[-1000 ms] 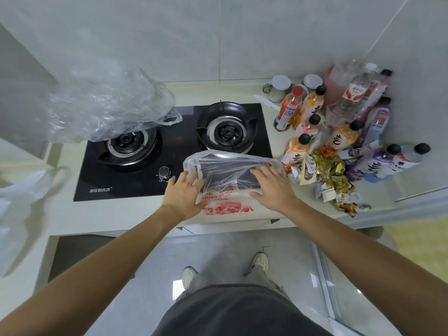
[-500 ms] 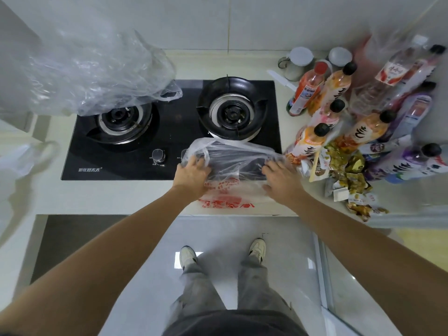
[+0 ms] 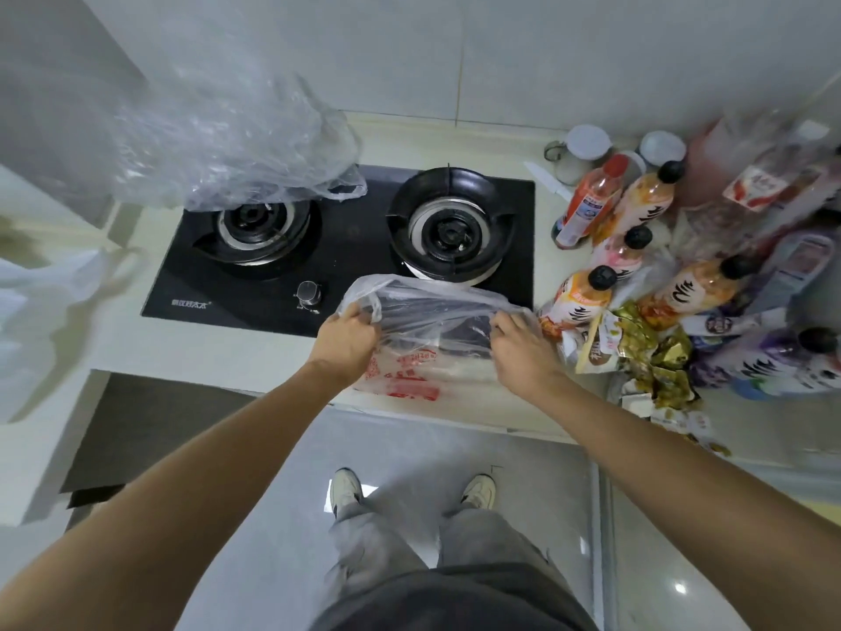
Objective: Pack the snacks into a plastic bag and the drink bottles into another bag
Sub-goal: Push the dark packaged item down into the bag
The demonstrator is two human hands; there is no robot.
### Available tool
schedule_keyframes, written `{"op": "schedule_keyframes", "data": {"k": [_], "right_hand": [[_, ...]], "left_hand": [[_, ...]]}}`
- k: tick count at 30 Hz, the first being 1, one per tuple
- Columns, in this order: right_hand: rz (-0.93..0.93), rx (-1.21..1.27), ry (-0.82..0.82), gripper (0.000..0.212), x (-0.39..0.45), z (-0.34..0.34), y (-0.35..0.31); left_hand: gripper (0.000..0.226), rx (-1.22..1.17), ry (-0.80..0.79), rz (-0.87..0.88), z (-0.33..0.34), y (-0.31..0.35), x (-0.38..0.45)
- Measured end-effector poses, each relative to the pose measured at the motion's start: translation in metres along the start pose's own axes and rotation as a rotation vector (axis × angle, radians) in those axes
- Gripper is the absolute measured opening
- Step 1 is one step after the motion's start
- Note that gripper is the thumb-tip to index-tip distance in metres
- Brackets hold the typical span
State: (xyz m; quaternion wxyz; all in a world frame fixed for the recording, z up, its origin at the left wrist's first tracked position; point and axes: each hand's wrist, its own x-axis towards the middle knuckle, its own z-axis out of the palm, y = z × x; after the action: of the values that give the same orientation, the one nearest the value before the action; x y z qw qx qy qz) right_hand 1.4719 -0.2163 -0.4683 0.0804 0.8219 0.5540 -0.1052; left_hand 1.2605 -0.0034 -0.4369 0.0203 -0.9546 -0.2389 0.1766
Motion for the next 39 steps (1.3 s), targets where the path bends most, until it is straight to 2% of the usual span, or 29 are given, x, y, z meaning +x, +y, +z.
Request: {"op": "schedule_keyframes", "data": {"k": [6, 10, 14, 22, 28, 34, 36, 39], "right_hand": [[-0.119, 0.133, 0.135, 0.024, 0.016, -0.038, -0.013], [-0.183, 0.113, 0.204, 0.017, 0.035, -0.068, -0.042], [-0.231, 0.093, 0.232, 0.018, 0.061, -0.088, -0.095], [-0.267, 0.137, 0.203, 0.019, 0.115, -0.100, -0.241], [-0.183, 0.108, 0.106, 0.022, 0.158, -0.092, -0.343], [-0.041, 0.073, 0.017, 0.031, 0.190, -0.082, -0.385], [-0.032, -0.008, 0.039, 0.038, 0.194, -0.077, -0.388], [-0.066, -0.041, 0.108, 0.043, 0.196, -0.073, -0.392]], "left_hand": [[0.026, -0.047, 0.062, -0.089, -0.028, -0.029, -0.039], [0.026, -0.053, 0.105, -0.136, -0.040, -0.066, -0.070], [0.024, -0.052, 0.138, -0.184, -0.036, -0.119, -0.097], [0.024, -0.072, 0.079, -0.244, 0.021, -0.263, -0.132], [0.032, -0.006, 0.012, -0.162, 0.044, -0.362, -0.126], [0.034, 0.000, -0.047, -0.101, 0.067, -0.411, -0.104], [0.040, 0.007, -0.024, -0.073, 0.072, -0.414, -0.098], [0.046, 0.103, 0.095, 0.040, 0.076, -0.413, -0.095]]}}
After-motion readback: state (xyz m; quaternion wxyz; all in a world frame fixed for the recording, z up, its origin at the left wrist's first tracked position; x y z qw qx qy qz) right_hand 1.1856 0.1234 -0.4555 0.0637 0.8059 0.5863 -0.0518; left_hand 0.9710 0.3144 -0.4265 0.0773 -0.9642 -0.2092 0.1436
